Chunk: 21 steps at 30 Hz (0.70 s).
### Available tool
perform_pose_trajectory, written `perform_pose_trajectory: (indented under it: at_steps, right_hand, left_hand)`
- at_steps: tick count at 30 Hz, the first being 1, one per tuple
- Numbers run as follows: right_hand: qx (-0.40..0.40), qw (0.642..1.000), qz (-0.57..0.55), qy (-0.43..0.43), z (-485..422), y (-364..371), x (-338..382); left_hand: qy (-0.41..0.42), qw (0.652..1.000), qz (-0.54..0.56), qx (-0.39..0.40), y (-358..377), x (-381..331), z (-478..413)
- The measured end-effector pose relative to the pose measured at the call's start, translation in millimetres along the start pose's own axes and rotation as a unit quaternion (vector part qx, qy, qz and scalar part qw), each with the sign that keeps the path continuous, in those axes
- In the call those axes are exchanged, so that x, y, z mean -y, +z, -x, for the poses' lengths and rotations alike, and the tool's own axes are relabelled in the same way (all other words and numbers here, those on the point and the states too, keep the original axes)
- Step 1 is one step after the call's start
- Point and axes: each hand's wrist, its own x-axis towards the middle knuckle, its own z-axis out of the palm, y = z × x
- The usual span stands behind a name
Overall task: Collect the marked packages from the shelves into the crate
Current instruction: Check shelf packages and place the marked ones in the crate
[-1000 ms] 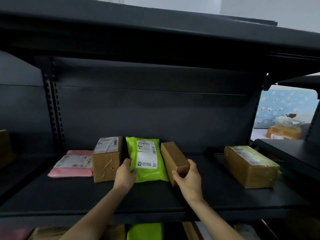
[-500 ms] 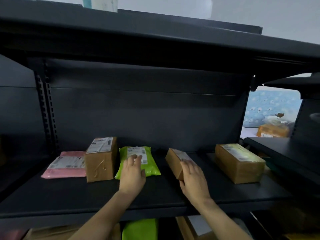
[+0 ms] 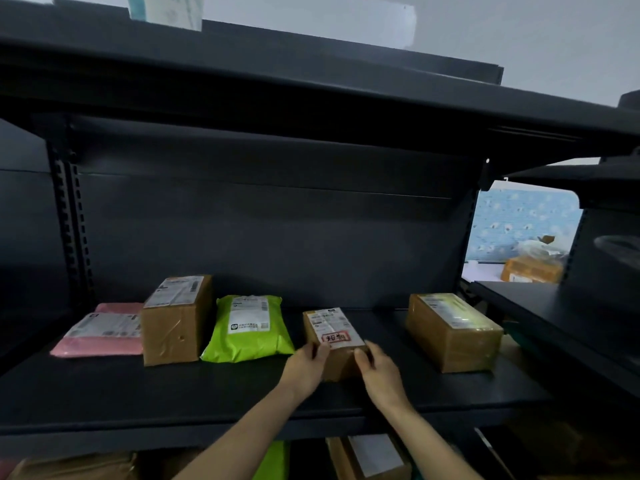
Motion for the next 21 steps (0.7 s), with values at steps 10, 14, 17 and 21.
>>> perform_pose_trajectory:
  at_steps: [10, 14, 17, 21]
  right_hand:
    - [-0.035, 0.993, -0.096, -0.065, 23.1, 4.5, -4.6]
    - [-0.048, 0.993, -0.085, -0.070, 22.1, 3.7, -3.9]
    - [-0.058, 0.992, -0.089, -0.066, 20.5, 4.7, -4.2]
    - [-0.068, 0.991, -0.096, -0.063, 18.4, 0.2, -8.2]
  left_hand:
    - [0.054, 0.989, 0.140, 0.000, 2.4, 14.8, 5.6]
    - [0.072, 0.984, 0.160, 0.018, 0.3, 15.4, 4.8]
    - [0.091, 0.982, 0.164, 0.034, -2.5, 14.1, 1.3]
    - [0.111, 0.977, 0.176, 0.045, -0.5, 8.9, -1.8]
